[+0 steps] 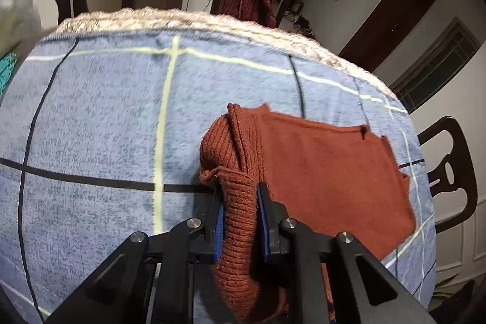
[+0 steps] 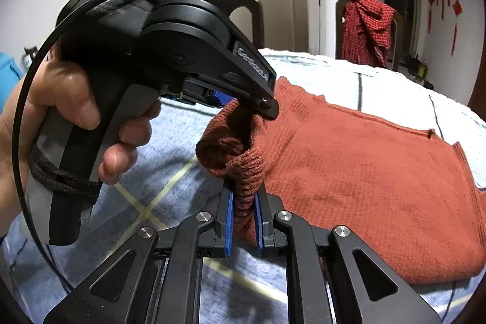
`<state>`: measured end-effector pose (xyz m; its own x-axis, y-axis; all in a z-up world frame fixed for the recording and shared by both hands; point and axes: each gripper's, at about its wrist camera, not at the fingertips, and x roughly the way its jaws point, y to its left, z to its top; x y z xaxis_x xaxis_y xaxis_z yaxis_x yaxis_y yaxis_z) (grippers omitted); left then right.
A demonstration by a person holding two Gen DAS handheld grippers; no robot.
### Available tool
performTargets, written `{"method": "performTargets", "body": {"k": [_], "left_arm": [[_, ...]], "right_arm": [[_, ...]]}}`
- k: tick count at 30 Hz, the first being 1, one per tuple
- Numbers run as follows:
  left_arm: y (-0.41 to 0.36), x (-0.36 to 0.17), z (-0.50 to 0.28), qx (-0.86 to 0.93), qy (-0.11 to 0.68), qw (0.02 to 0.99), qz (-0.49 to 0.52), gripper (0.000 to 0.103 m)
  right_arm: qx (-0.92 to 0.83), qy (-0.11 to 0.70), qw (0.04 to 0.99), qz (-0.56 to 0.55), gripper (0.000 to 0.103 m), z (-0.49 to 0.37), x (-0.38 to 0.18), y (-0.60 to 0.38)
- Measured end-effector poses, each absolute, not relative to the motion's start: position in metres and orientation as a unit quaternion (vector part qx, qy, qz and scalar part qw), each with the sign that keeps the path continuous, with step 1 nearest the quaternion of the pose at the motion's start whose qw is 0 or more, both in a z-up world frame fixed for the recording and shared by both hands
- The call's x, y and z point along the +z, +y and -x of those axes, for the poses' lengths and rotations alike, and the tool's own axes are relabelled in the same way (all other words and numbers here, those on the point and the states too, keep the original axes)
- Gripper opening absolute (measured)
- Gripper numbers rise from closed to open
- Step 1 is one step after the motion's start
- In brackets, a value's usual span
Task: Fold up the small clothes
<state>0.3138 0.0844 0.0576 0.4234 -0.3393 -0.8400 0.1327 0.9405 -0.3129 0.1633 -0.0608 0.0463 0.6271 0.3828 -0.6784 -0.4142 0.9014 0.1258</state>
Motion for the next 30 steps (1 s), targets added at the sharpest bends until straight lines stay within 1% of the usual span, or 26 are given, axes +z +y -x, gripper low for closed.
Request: {"method": "performTargets", "body": {"k": [9,30], "left_arm": [[0.044,0.081,-0.307,-0.163,0.501,0.845,0.091,0.021],[-0.072,0.091,-0.301,-0.205,0.501,0.839,0.057,0.021]], "right_arm": [[0.208,0.352,0.913,-0.014,0.011,-0.151,0.062,-0.101],[0.169,0.336,0.923,-0.081,0.011,-0.126,0.071,-0.204]]}}
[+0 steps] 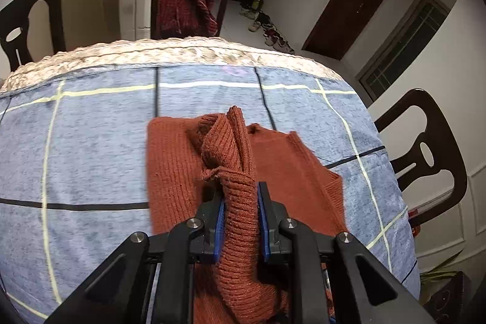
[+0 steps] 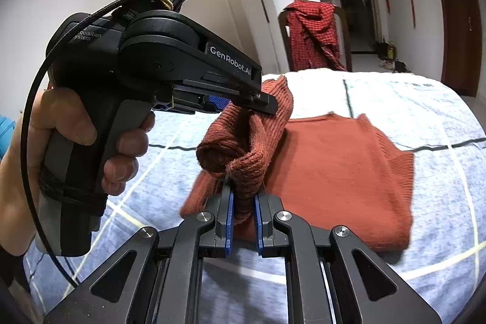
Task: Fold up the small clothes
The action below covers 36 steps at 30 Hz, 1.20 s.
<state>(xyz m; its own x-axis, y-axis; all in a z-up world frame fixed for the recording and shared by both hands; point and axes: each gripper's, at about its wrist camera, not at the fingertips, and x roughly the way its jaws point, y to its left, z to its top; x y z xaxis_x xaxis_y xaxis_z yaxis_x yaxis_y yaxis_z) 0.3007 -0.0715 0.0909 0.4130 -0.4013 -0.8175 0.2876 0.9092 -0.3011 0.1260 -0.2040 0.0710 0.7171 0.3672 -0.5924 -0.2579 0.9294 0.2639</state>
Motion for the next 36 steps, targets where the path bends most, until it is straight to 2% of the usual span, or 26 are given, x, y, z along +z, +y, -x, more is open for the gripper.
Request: {"method": "performTargets", "body": {"k": [18,36], "left_arm": [[-0.151,0.078,-0.302,-0.243,0.515,0.821,0.029,0.021],[-0.185,0.065,-0.305,-0.255,0.528,0.81,0.009,0.021]], "right_arm": [[0.127,0.345,0.923,-0.116,0.011,-0.123,0.063,-0.272],[0.103,0.363,0.916,-0.138,0.011,-0.145,0.054,-0.297]]}}
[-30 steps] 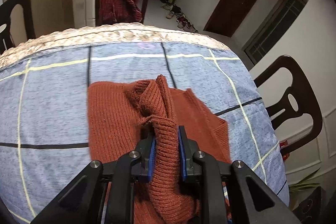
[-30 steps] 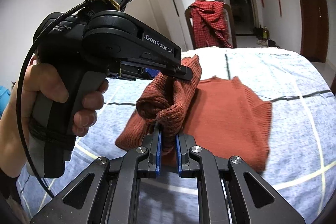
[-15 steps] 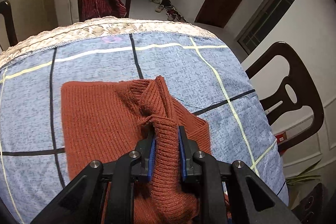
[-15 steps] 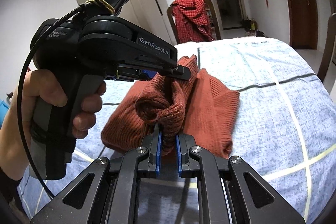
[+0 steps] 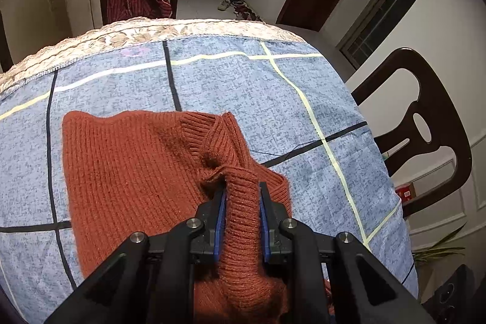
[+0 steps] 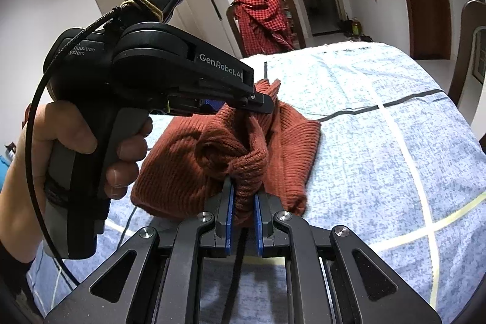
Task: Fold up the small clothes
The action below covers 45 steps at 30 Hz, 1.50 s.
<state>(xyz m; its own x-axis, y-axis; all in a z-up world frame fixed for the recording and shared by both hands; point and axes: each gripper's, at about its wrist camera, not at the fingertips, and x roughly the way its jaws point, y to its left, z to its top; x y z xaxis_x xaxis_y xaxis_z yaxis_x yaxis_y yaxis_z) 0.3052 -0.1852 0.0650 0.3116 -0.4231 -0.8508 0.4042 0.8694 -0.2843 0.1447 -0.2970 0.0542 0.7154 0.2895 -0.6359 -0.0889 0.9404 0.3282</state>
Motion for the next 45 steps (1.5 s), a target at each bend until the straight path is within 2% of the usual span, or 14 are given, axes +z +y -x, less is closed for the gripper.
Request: {"method": "performTargets", "body": {"k": [9,14,21,34,36,39,40,45], "left_arm": [[-0.191,0.063,-0.306,-0.26,0.53,0.807,0.009,0.028],[-0.19,0.07,-0.302,-0.273,0.526,0.805,0.012,0.048],[-0.172,0.083,-0.299,-0.272,0.515,0.813,0.017,0.049],[-0.146,0.095,-0.286,-0.266,0.494,0.827,0.024,0.059],[-0.141,0.097,-0.281,-0.266,0.486,0.832,0.019,0.06],[-0.134,0.097,-0.272,-0.252,0.471,0.845,0.0,0.063],[-0.132,0.095,-0.269,-0.246,0.467,0.849,-0.01,0.063],[-0.119,0.086,-0.26,-0.22,0.455,0.862,-0.032,0.063]], "right_arm": [[0.1,0.376,0.904,-0.177,0.014,-0.146,0.043,-0.308],[0.098,0.379,0.898,-0.2,0.016,-0.148,0.042,-0.318],[0.085,0.381,0.9,-0.195,0.017,-0.146,0.044,-0.321],[0.05,0.37,0.916,-0.151,0.018,-0.133,0.056,-0.317],[0.039,0.358,0.923,-0.133,0.021,-0.131,0.064,-0.315],[0.028,0.339,0.933,-0.121,0.036,-0.129,0.074,-0.313],[0.029,0.333,0.935,-0.115,0.038,-0.13,0.077,-0.311],[0.047,0.329,0.939,-0.086,0.039,-0.15,0.084,-0.301]]}}
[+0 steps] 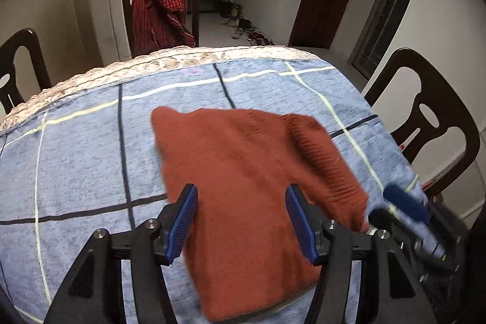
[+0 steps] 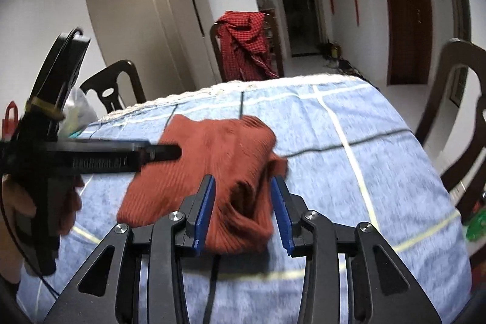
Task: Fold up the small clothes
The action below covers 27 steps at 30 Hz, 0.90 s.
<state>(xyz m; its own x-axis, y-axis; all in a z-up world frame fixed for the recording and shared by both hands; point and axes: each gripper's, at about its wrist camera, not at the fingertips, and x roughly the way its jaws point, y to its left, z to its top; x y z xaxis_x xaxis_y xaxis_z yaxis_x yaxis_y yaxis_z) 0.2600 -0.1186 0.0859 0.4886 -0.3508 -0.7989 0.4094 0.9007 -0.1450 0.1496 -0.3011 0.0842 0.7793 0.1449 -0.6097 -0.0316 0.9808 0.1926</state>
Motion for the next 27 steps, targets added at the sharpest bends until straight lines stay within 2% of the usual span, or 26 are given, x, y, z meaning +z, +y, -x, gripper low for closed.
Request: {"method": "performTargets", "body": {"k": [11,20,27], "left_arm": [[-0.106,0.056,-0.245,-0.175,0.436,0.88,-0.072,0.063],[-0.105,0.05,-0.236,-0.172,0.408,0.893,-0.082,0.064],[-0.104,0.052,-0.229,-0.169,0.391,0.9,-0.092,0.064]], "right_arm": [[0.027,0.384,0.922,-0.052,0.039,-0.192,0.051,-0.308],[0.025,0.403,0.91,-0.091,0.039,-0.193,0.043,-0.333],[0.041,0.359,0.928,-0.09,0.039,-0.18,0.071,-0.33]]}}
